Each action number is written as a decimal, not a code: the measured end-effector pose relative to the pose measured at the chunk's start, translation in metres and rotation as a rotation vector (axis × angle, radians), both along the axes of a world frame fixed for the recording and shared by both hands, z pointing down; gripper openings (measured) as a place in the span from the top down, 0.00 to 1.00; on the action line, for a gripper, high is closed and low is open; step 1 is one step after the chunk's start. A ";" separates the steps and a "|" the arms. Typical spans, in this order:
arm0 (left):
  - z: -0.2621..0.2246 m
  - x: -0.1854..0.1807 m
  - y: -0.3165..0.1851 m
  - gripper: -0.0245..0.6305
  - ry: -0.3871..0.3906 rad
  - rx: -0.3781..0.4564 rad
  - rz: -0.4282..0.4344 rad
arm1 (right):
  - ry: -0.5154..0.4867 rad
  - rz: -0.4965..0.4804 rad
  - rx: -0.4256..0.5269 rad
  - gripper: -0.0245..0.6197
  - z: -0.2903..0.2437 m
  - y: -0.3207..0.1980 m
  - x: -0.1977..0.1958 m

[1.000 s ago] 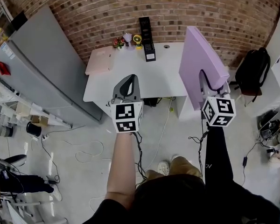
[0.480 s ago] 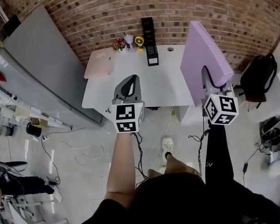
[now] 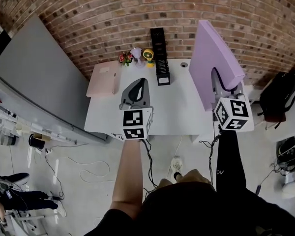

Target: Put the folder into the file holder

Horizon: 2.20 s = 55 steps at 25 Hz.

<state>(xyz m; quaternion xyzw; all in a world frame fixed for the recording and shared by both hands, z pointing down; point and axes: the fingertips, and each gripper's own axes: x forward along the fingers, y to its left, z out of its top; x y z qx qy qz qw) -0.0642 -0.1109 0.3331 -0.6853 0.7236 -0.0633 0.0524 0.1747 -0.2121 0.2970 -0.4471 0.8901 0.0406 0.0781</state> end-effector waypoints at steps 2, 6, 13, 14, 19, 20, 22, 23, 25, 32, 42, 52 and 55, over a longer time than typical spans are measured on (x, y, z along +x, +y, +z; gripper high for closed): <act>0.000 -0.006 -0.021 0.95 -0.005 -0.002 -0.007 | -0.006 -0.002 -0.008 0.74 0.002 -0.022 -0.006; 0.002 -0.019 -0.054 0.95 -0.017 -0.010 -0.022 | -0.017 -0.007 -0.027 0.74 0.010 -0.060 -0.022; 0.006 -0.041 -0.091 0.95 -0.019 -0.020 -0.033 | -0.009 -0.026 -0.038 0.74 0.014 -0.099 -0.049; 0.006 -0.044 -0.095 0.95 -0.016 -0.020 -0.034 | -0.009 -0.028 -0.040 0.74 0.014 -0.102 -0.052; 0.008 -0.061 -0.114 0.95 -0.007 -0.026 -0.037 | -0.009 -0.036 -0.039 0.74 0.008 -0.110 -0.068; 0.009 -0.064 -0.117 0.95 -0.005 -0.028 -0.033 | -0.012 -0.038 -0.036 0.74 0.006 -0.111 -0.073; 0.012 -0.072 -0.124 0.95 -0.003 -0.031 -0.022 | -0.021 -0.040 -0.031 0.74 0.001 -0.113 -0.084; 0.013 -0.076 -0.128 0.95 -0.002 -0.032 -0.015 | -0.024 -0.038 -0.028 0.74 -0.002 -0.115 -0.090; 0.016 -0.085 -0.137 0.95 0.000 -0.037 0.004 | -0.025 -0.028 -0.022 0.74 -0.005 -0.118 -0.103; 0.016 -0.124 -0.183 0.95 0.008 -0.043 0.116 | -0.037 0.042 -0.028 0.74 -0.022 -0.125 -0.144; 0.018 -0.189 -0.228 0.95 0.027 -0.040 0.195 | -0.052 0.083 -0.022 0.74 -0.040 -0.143 -0.228; 0.029 -0.229 -0.243 0.95 0.046 -0.061 0.242 | -0.005 0.202 -0.002 0.74 -0.026 -0.183 -0.277; 0.035 -0.236 -0.248 0.95 0.044 -0.073 0.254 | -0.015 0.230 -0.006 0.74 -0.017 -0.192 -0.283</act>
